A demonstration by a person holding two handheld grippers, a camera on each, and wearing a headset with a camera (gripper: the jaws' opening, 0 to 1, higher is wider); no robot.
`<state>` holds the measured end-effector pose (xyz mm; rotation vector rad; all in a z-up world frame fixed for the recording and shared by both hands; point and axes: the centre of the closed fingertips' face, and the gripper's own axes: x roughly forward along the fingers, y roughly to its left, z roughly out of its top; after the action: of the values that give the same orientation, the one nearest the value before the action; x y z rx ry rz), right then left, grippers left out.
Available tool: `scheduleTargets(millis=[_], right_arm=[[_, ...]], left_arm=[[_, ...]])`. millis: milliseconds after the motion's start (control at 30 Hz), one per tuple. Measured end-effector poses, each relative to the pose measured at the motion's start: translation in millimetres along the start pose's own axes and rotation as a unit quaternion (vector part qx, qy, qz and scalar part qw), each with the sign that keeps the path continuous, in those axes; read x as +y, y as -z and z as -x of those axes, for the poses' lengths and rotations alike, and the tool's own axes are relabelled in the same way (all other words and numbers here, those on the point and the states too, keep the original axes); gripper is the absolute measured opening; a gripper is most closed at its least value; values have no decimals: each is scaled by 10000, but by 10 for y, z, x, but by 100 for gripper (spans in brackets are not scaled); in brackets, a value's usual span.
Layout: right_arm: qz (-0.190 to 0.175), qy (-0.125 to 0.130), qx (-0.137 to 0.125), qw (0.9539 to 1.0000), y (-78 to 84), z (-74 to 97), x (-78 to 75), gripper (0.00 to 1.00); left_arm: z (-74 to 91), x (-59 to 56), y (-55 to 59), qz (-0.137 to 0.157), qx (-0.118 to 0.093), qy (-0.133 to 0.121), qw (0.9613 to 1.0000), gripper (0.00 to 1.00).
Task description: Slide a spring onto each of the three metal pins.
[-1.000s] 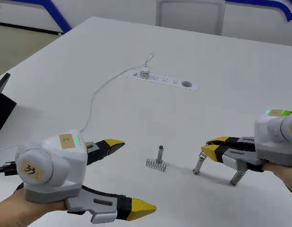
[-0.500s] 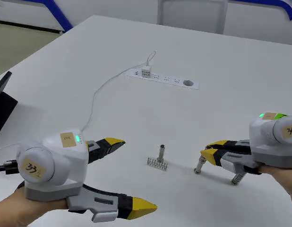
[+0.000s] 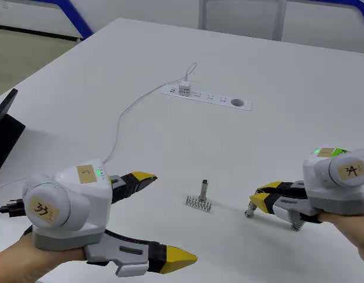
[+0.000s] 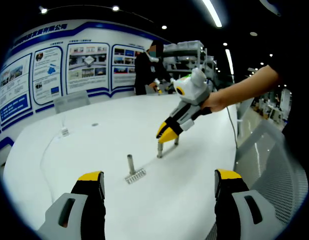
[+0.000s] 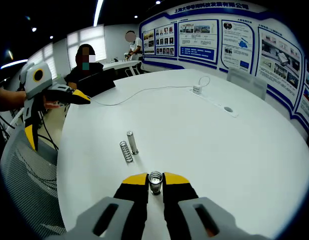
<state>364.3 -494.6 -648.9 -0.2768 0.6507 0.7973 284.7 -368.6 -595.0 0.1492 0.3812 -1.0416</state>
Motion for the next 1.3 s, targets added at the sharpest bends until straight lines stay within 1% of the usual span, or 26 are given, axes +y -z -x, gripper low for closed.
scheduleTargets(millis=[367, 733, 1100, 1233, 1300], right_arm=[[84, 0, 127, 9999, 83, -59, 0, 11], [147, -22, 268, 9995, 160, -108, 10, 11], [187, -7, 293, 9994, 165, -118, 6, 11], [197, -14, 314, 9993, 170, -113, 11, 12], [210, 62, 334, 9992, 172, -101, -7, 13]], left_arm=[[-4, 14, 0, 16, 4, -13, 10000, 93], [3, 20, 31, 32, 44, -13, 10000, 93], [3, 12, 32, 55, 32, -11, 10000, 93], [-2, 2, 45, 44, 59, 6, 10000, 93], [-2, 1, 39, 56, 44, 4, 10000, 93]])
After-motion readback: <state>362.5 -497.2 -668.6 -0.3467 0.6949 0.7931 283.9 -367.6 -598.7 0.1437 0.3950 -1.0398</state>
